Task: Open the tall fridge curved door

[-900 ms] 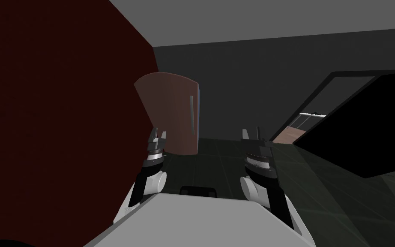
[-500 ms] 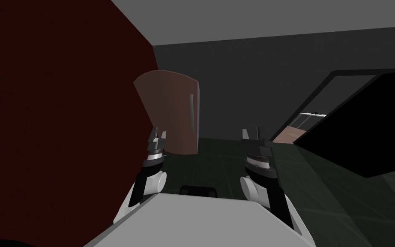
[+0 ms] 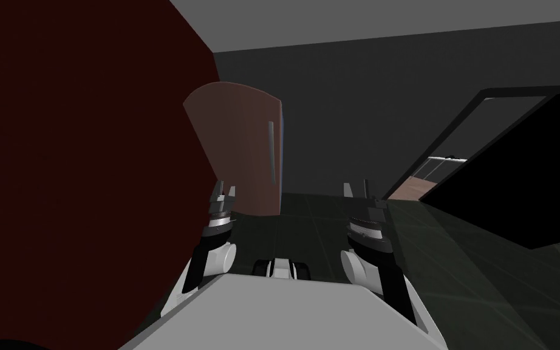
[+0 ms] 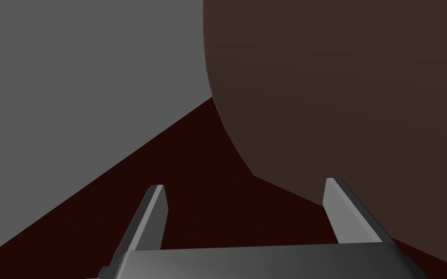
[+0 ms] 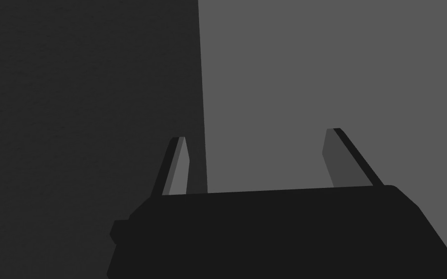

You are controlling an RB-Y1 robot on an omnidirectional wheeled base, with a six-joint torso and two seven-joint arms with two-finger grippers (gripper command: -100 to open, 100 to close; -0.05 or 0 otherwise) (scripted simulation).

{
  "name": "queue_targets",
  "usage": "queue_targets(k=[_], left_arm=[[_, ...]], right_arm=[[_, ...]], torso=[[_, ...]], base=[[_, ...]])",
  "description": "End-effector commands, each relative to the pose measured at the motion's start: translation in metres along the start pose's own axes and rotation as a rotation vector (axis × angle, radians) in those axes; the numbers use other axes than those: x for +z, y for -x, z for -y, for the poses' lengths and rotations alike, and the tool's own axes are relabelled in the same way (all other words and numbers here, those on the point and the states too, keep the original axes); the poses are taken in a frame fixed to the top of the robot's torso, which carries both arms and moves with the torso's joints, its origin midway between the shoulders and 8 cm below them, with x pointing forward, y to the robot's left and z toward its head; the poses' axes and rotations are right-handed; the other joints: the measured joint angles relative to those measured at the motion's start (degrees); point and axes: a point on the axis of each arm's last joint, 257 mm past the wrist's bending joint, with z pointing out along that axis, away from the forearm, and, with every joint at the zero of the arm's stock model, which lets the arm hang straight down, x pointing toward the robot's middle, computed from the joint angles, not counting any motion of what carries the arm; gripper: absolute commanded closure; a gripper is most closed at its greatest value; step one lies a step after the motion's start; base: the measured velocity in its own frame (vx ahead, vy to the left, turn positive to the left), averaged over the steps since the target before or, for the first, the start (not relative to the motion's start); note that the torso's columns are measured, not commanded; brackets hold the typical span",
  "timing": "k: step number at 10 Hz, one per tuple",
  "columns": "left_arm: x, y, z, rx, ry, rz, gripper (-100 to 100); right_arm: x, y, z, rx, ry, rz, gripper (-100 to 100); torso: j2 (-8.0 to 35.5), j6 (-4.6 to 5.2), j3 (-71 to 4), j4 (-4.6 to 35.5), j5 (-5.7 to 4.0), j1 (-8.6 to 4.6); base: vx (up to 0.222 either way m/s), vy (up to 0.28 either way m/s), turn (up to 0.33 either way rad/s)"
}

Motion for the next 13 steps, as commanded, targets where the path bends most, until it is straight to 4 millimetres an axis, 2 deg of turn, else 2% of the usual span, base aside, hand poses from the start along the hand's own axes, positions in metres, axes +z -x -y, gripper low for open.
queue_targets(k=[1,3,5,8,9,11,12,13], left_arm=[[0.002,-0.003,-0.006,0.005,0.009,-0.034,-100],[0.008,-0.007,-0.018,0.005,0.028,-0.079,-100],[0.017,-0.006,-0.036,-0.002,0.056,-0.114,-100],[0.035,0.004,-0.072,-0.021,0.121,-0.134,-100],[0.041,0.002,-0.068,-0.026,0.106,-0.138,-100],[0.056,0.015,-0.092,-0.047,0.154,-0.128,-100],[0.063,0.012,-0.090,-0.052,0.142,-0.131,-100],[0.070,0.022,-0.105,-0.064,0.174,-0.119,-100]], right_arm=[[0.000,0.000,0.000,0.000,0.000,0.000,0],[0.000,0.000,0.000,0.000,-0.001,0.000,0],[0.000,0.000,0.000,0.000,-0.001,0.000,0],[0.000,0.000,0.000,0.000,-0.001,0.000,0],[0.000,0.000,0.000,0.000,-0.001,0.000,0],[0.000,0.000,0.000,0.000,-0.001,0.000,0],[0.000,0.000,0.000,0.000,-0.001,0.000,0],[0.000,0.000,0.000,0.000,-0.001,0.000,0]], torso=[[4.2,0.00,-8.5,4.2,0.00,0.00],[6.6,0.00,-13.6,6.7,-0.02,-0.09],[6.8,0.00,-13.9,6.9,-0.03,-0.09],[6.9,0.00,-13.9,6.9,-0.04,-0.14],[6.9,0.00,-13.9,6.9,-0.01,-0.02],[7.0,-0.01,-13.8,6.9,0.06,0.17],[6.9,-0.01,-13.8,6.9,0.00,-0.03],[6.9,0.01,-13.8,6.9,-0.02,-0.03]], base=[[0.015,-0.016,0.021],[0.029,-0.053,0.033],[0.066,-0.088,0.051],[0.091,-0.151,0.071],[0.068,-0.099,0.026],[0.061,-0.107,0.071],[0.058,-0.112,0.044],[0.082,-0.123,0.062]])
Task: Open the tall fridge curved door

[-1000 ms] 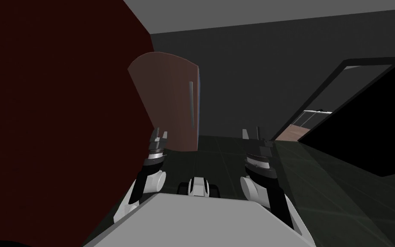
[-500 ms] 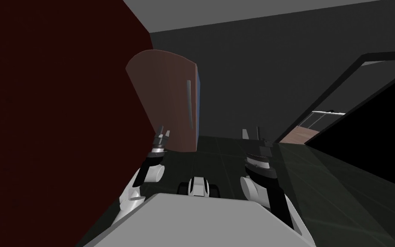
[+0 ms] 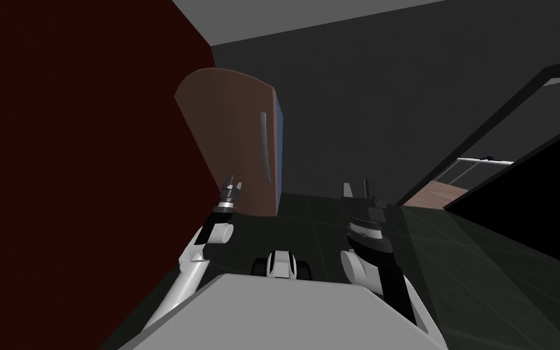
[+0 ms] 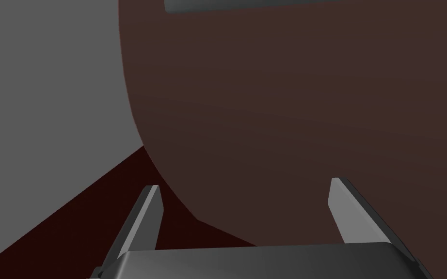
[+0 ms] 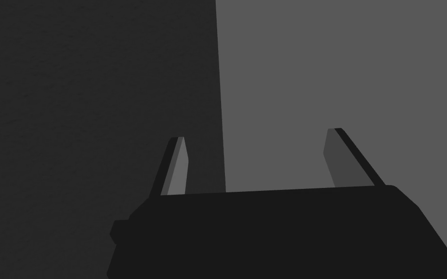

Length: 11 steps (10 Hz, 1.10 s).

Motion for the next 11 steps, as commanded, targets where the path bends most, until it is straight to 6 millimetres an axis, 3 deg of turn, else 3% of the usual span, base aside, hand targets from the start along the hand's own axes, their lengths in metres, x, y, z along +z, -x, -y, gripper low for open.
queue_targets(k=[1,2,3,5,8,11], left_arm=[[0.017,0.009,-0.009,-0.022,0.015,0.007,-100],[0.027,0.020,-0.020,-0.039,0.041,0.021,-100],[0.031,0.018,-0.016,-0.042,0.031,0.018,-100],[0.052,0.041,-0.030,-0.080,0.069,0.048,-100],[0.074,0.052,-0.035,-0.107,0.076,0.065,-100],[0.097,0.079,-0.043,-0.150,0.109,0.106,-100]], right_arm=[[0.000,0.000,0.000,0.000,0.000,0.000,0],[0.000,0.000,0.000,0.000,0.000,0.000,0],[0.000,0.000,0.000,0.000,0.000,0.000,0],[0.000,0.000,0.000,0.000,0.000,0.000,0],[0.000,0.000,0.000,0.000,0.000,0.000,0],[0.000,0.000,0.000,0.000,0.000,0.000,0]], torso=[[-0.1,-0.01,-0.1,0.0,0.00,-0.03],[0.0,-0.01,0.0,0.0,0.01,0.04],[0.0,-0.02,0.0,0.0,0.03,0.07],[-0.1,-0.01,0.0,0.0,0.02,0.02],[-0.1,-0.02,0.0,0.0,0.00,-0.02],[0.1,0.00,0.0,0.0,0.05,0.14]], base=[[0.061,-0.110,0.038],[0.048,-0.105,0.077],[0.046,-0.089,0.035],[0.082,-0.134,0.083],[0.079,-0.148,0.061],[0.060,-0.120,0.064]])
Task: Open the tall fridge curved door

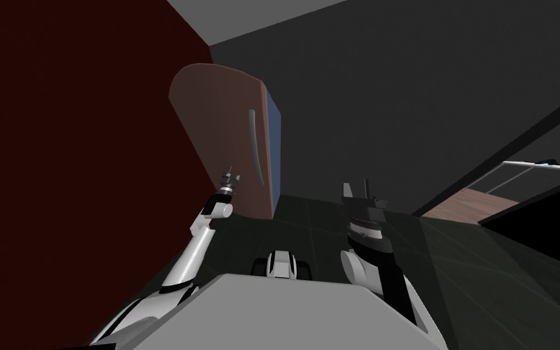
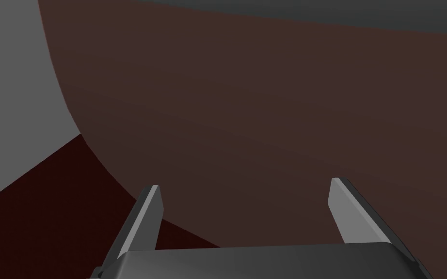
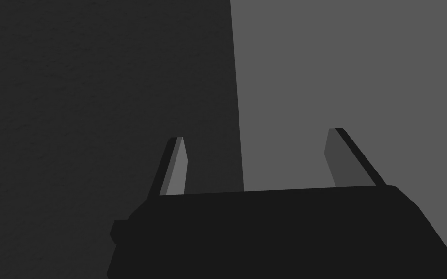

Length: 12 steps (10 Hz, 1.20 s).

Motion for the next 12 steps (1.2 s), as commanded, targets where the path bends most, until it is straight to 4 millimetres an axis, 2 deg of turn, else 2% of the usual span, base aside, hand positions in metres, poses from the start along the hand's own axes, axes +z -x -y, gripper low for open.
queue_targets(k=[1,2,3,4,5,6,7,8,9,10,11,12], left_arm=[[0.021,0.013,0.000,-0.031,0.013,0.023,-100],[0.030,0.028,-0.003,-0.051,0.032,0.048,-100],[0.036,0.025,0.000,-0.057,0.025,0.045,-100],[0.045,0.040,0.000,-0.079,0.040,0.069,-100],[0.051,0.038,0.001,-0.084,0.035,0.069,-100],[0.059,0.053,0.002,-0.107,0.049,0.093,-100],[0.064,0.051,0.003,-0.112,0.045,0.093,-100],[0.073,0.065,0.005,-0.137,0.056,0.117,-100],[0.076,0.064,0.005,-0.141,0.055,0.117,-100],[0.086,0.077,0.010,-0.168,0.061,0.140,-100],[0.088,0.077,0.008,-0.171,0.064,0.142,-100],[0.097,0.090,0.009,-0.201,0.074,0.168,-100]], right_arm=[[0.000,0.000,0.000,0.000,0.000,0.000,0],[0.000,0.000,0.000,0.000,0.000,0.000,0],[0.000,0.000,0.000,0.000,0.000,0.000,0],[0.000,0.000,0.000,0.000,0.000,0.000,0],[0.000,0.000,0.000,0.000,0.000,0.000,0],[0.000,0.000,0.000,0.000,0.000,0.000,0],[0.000,0.000,0.000,0.000,0.000,0.000,0],[0.000,0.000,0.000,0.000,0.000,0.000,0],[0.000,0.000,0.000,0.000,0.000,0.000,0],[0.000,0.000,0.000,0.000,0.000,0.000,0],[0.000,0.000,0.000,0.000,0.000,0.000,0],[0.000,0.000,0.000,0.000,0.000,0.000,0]], torso=[[-0.1,-0.01,0.0,0.0,-0.02,-0.10],[-0.1,0.00,0.0,0.0,-0.03,-0.08],[-0.1,-0.02,-0.1,0.0,-0.03,-0.13],[-0.1,0.01,0.0,0.0,-0.04,-0.13],[-0.2,-0.02,-0.1,0.0,-0.06,-0.25],[-0.1,0.01,-0.1,0.0,-0.04,-0.12],[0.0,-0.01,0.0,0.0,-0.03,-0.14],[0.0,0.00,0.0,0.0,-0.01,-0.03],[-0.1,-0.02,0.0,0.0,-0.02,-0.10],[-0.1,0.01,-0.1,0.0,-0.03,-0.10],[-0.1,-0.02,-0.1,0.0,-0.05,-0.20],[0.0,0.01,0.0,0.0,-0.02,-0.07]], base=[[0.057,-0.105,0.048],[0.059,-0.114,0.069],[0.047,-0.114,0.058],[0.094,-0.156,0.080],[0.075,-0.133,0.060],[0.051,-0.149,0.066],[0.035,-0.119,0.059],[0.063,-0.132,0.109],[0.072,-0.130,0.045],[0.056,-0.159,0.083],[0.040,-0.124,0.049],[0.052,-0.127,0.071]])
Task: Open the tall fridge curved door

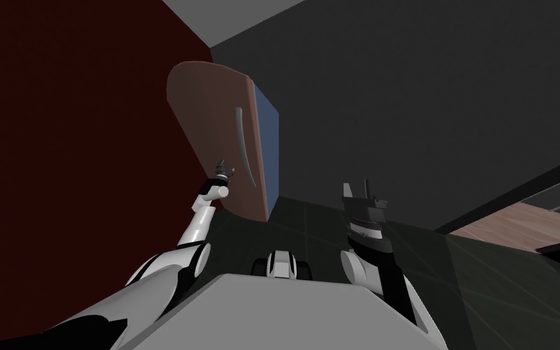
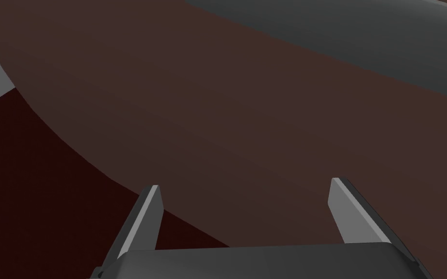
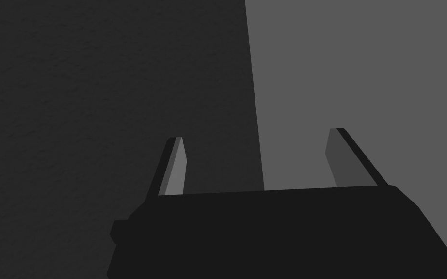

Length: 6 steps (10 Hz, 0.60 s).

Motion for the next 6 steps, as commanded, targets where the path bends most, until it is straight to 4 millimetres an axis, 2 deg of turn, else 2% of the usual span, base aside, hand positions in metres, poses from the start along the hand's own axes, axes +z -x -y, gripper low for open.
queue_targets(k=[1,2,3,4,5,6], left_arm=[[0.022,0.021,0.010,-0.066,0.019,0.052,-100],[0.024,0.022,0.009,-0.069,0.022,0.054,-100],[0.032,0.029,0.016,-0.100,0.024,0.072,-100],[0.033,0.032,0.012,-0.102,0.032,0.078,-100],[0.041,0.038,0.019,-0.134,0.034,0.094,-100],[0.041,0.041,0.014,-0.135,0.042,0.101,-100]], right_arm=[[0.000,0.000,0.000,0.000,0.000,0.000,0],[0.000,0.000,0.000,0.000,0.000,0.000,0],[0.000,0.000,0.000,0.000,0.000,0.000,0],[0.000,0.000,0.000,0.000,0.000,0.000,0],[0.000,0.000,0.000,0.000,0.000,0.000,0],[0.000,0.000,0.000,0.000,0.000,0.000,0]], torso=[[0.0,-0.02,0.0,0.0,0.01,-0.02],[-0.2,-0.03,-0.1,-0.1,-0.04,-0.19],[-0.1,0.02,-0.1,0.0,-0.02,-0.06],[0.0,-0.01,0.0,0.0,-0.02,-0.10],[0.1,-0.02,0.1,0.0,0.02,0.06],[0.0,-0.04,0.0,0.0,0.03,0.07]], base=[[0.110,-0.186,0.139],[0.087,-0.153,0.064],[0.053,-0.172,0.066],[0.039,-0.134,0.048],[0.050,-0.126,0.105],[0.037,-0.102,0.051]])
